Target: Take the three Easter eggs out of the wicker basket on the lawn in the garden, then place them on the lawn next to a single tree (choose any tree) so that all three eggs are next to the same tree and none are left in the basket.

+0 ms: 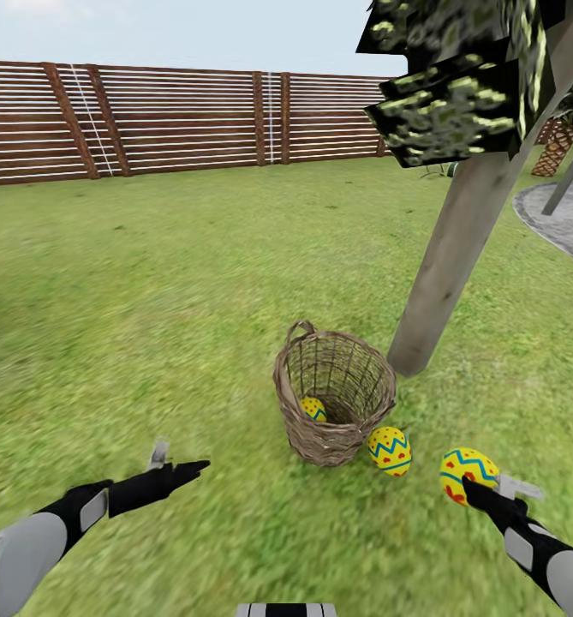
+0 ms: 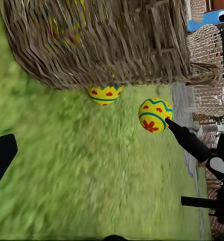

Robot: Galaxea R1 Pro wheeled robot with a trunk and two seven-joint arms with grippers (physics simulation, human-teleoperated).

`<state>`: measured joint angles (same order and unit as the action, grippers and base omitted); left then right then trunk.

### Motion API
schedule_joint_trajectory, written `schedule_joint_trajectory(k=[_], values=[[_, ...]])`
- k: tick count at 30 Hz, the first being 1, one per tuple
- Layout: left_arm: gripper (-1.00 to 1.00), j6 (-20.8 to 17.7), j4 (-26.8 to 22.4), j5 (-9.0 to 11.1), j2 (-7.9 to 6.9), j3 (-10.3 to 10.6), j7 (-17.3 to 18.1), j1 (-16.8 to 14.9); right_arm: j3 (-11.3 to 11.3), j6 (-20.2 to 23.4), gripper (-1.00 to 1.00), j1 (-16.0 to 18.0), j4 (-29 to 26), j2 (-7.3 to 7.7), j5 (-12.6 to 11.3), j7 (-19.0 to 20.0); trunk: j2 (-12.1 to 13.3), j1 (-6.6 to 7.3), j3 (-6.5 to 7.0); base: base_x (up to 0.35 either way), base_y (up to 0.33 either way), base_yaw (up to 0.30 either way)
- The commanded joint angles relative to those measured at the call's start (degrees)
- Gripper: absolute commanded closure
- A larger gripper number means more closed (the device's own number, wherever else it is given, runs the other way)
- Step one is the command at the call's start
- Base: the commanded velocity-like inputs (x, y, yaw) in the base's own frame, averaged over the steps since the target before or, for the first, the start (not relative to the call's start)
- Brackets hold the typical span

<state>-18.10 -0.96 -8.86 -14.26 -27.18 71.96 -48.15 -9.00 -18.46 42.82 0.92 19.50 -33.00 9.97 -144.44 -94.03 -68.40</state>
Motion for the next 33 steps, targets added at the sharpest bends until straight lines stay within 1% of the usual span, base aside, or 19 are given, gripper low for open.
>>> schedule_joint_trajectory(k=[1,6,12,15,19,26,33], values=[[-1.00,-0.2,-0.1,-0.5,-0.14,-0.8,0.3,0.9,-0.4,-0.5,1.00,-0.8,0.1,-0.12,-0.6,0.3,0.0,0.01,-0.04,0.174,0.000,0.000],[-1.00,0.3,-0.1,-0.5,-0.19,-0.7,0.3,1.8,-0.5,-0.7,1.00,-1.7,0.1,-0.34,-0.7,0.3,0.0,0.01,-0.04,0.284,0.005,0.000],[-1.00,0.3,-0.1,-0.4,-0.82,-0.8,0.3,1.9,-0.4,-0.7,1.00,-1.9,0.1,-0.32,-0.8,0.1,0.0,0.01,-0.04,0.302,0.077,0.000],[-1.00,0.2,-0.1,-0.4,-0.92,-0.8,0.2,1.9,-0.4,-0.7,1.00,-1.9,0.1,-0.26,-0.8,-0.9,0.0,0.01,-0.04,0.225,0.103,0.000],[-1.00,0.0,-0.1,-0.3,-1.28,-0.8,-0.1,1.9,-0.4,-0.7,1.00,-1.9,0.1,-0.25,-0.8,-1.3,0.0,0.01,-0.04,0.154,0.089,0.000],[-1.00,0.1,-0.2,-0.3,-1.39,-0.7,-0.5,1.9,-0.4,-0.8,1.00,-1.9,0.1,-0.25,-0.8,-1.4,0.0,0.01,-0.04,0.020,0.010,0.000],[-1.00,0.1,-0.2,-0.4,-1.25,-0.7,-0.8,1.9,-0.4,-0.6,1.00,-1.9,0.1,-0.33,-0.8,-1.4,-0.1,-0.17,-1.59,0.000,0.000,0.000]])
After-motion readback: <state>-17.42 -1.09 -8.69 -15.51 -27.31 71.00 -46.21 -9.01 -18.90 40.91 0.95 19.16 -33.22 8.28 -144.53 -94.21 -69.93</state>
